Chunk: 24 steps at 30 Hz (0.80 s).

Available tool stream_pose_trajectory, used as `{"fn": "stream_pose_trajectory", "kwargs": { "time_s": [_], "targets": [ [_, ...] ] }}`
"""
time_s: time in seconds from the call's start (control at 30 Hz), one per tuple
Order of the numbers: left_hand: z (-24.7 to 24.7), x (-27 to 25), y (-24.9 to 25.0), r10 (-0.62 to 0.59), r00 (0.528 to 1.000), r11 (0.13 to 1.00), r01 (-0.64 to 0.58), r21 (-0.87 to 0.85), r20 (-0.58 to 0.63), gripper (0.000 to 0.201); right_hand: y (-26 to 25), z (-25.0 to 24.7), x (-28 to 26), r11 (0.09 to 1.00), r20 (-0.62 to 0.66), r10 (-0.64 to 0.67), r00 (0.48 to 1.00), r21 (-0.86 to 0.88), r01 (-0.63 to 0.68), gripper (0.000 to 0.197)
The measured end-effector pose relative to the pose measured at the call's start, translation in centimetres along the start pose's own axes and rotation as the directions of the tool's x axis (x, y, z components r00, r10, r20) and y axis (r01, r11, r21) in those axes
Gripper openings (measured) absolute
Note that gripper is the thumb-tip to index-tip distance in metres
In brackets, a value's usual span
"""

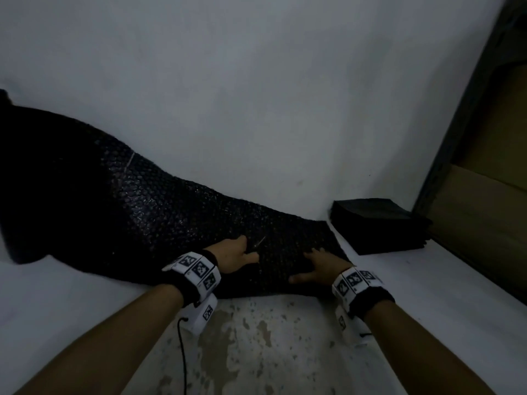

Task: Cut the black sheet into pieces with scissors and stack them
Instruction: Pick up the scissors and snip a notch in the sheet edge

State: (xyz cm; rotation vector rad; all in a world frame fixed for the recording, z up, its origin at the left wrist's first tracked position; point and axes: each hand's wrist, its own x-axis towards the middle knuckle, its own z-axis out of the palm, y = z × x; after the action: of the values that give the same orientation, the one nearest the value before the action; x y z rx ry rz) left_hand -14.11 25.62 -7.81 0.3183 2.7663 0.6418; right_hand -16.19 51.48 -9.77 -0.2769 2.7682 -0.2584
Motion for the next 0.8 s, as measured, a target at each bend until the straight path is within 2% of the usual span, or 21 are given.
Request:
{"fn": "stream_pose_trajectory", "kwargs": {
  "time_s": [0.07,0.1,0.13,0.2,0.27,0.43,0.53,0.6,0.7,0.8],
  "targets": [
    [-0.3,-0.6,0.6,0.025,0.999,0.999,-0.025,-0.024,-0.03,0.037,-0.5,-0.7,-0.4,0.986,-0.201,-0.035,0.979,0.154,0.067,0.055],
    [-0.4,-0.9,1.1,0.034,0.998,0.998,-0.036,-0.046,-0.043,0.036,-1.1,-0.9,-0.8,0.953,-0.28,-0.038,0.959,0.278,0.119,0.038],
    [-0.3,-1.2,1.6,0.048,0.997,0.996,-0.052,-0.076,-0.057,0.037,-1.8,-1.0,-1.3,0.885,-0.313,-0.041,0.949,0.43,0.18,0.028],
    [0.0,-1.7,3.0,0.081,0.992,0.984,-0.095,-0.154,-0.095,0.037,-3.7,-1.0,-2.6,0.652,-0.278,-0.059,0.959,0.716,0.248,0.023],
    [0.7,-2.2,4.3,0.103,0.985,0.966,-0.133,-0.222,-0.139,0.036,-5.0,-0.9,-3.9,0.44,-0.236,-0.082,0.968,0.863,0.247,0.022],
    [2.3,-3.7,6.2,0.159,0.974,0.926,-0.204,-0.317,-0.161,0.037,-4.8,-1.3,-6.8,0.227,-0.125,-0.059,0.99,0.964,0.136,0.019],
    [2.7,-4.0,6.7,0.151,0.972,0.914,-0.207,-0.349,-0.18,0.039,-4.1,-1.5,-7.9,0.079,-0.058,-0.074,0.996,0.995,0.063,0.025],
    [2.9,-3.9,6.9,0.132,0.974,0.893,-0.198,-0.404,-0.185,0.041,-3.9,-1.4,-8.5,0.077,-0.052,-0.08,0.995,0.995,0.059,0.025],
    [3.4,-4.2,7.1,0.131,0.979,0.902,-0.183,-0.39,-0.157,0.044,-3.6,-0.9,-9.1,0.175,-0.06,-0.086,0.995,0.982,0.074,0.021],
    [3.7,-5.2,7.4,0.213,0.972,0.898,-0.235,-0.372,-0.101,0.038,-3.1,0.1,-8.9,0.191,-0.062,-0.079,0.995,0.979,0.076,0.025]
  ]
}}
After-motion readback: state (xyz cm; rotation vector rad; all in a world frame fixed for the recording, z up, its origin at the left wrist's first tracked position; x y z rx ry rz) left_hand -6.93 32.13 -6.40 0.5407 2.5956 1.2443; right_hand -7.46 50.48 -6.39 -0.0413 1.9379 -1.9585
